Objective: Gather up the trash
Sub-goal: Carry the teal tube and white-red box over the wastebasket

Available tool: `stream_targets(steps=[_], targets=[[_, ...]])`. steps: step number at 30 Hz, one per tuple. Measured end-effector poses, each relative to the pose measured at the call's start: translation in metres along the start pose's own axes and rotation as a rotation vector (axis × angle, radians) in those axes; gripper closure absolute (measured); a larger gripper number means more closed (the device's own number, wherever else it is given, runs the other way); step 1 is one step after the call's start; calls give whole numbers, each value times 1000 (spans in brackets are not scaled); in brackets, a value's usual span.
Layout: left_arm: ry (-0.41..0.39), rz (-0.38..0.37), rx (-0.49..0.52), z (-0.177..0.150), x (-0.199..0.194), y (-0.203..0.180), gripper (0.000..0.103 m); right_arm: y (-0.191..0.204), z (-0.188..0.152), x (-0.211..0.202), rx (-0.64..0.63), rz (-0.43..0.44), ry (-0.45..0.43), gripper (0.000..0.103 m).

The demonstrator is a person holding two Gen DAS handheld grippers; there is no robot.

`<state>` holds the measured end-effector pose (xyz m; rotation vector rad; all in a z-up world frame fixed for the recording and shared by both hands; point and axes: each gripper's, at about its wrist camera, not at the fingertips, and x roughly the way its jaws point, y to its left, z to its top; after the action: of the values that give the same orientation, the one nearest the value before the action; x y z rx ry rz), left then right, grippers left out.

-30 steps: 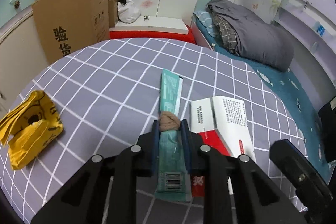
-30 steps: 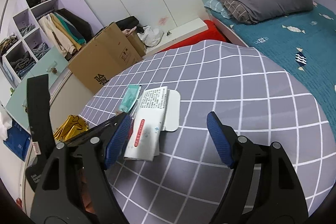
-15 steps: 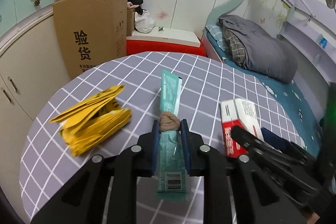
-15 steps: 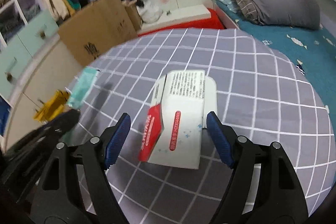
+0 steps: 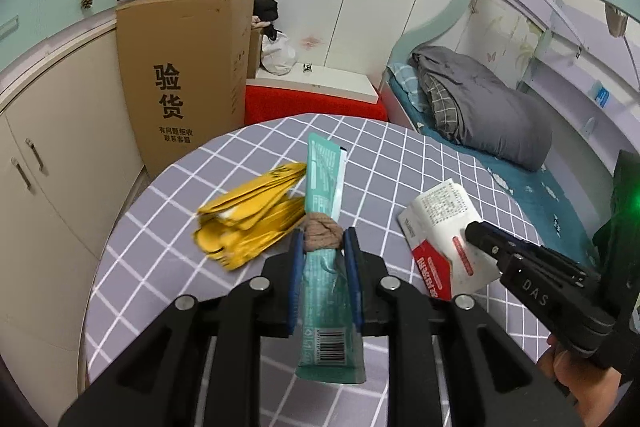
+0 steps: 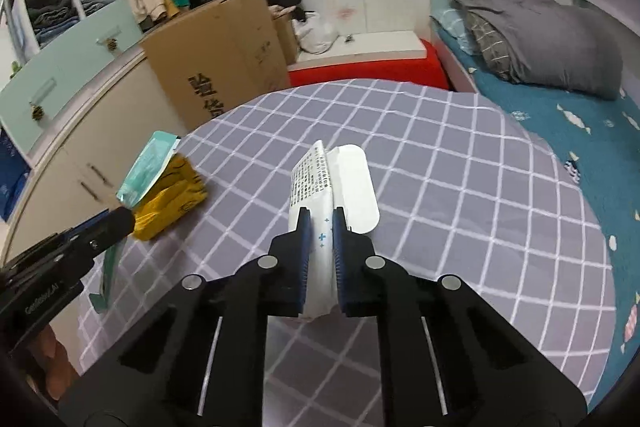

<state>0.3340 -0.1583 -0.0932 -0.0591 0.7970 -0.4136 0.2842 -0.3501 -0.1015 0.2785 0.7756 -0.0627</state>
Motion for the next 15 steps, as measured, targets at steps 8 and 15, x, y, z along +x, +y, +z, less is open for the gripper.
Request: stream_targets(steps=[8, 15], targets=[[33, 2, -36, -20, -9, 29, 84, 29, -18, -2, -51, 11, 26, 89], [52, -4, -50, -28, -8, 33, 84, 45, -26, 5, -124, -28, 33, 94]])
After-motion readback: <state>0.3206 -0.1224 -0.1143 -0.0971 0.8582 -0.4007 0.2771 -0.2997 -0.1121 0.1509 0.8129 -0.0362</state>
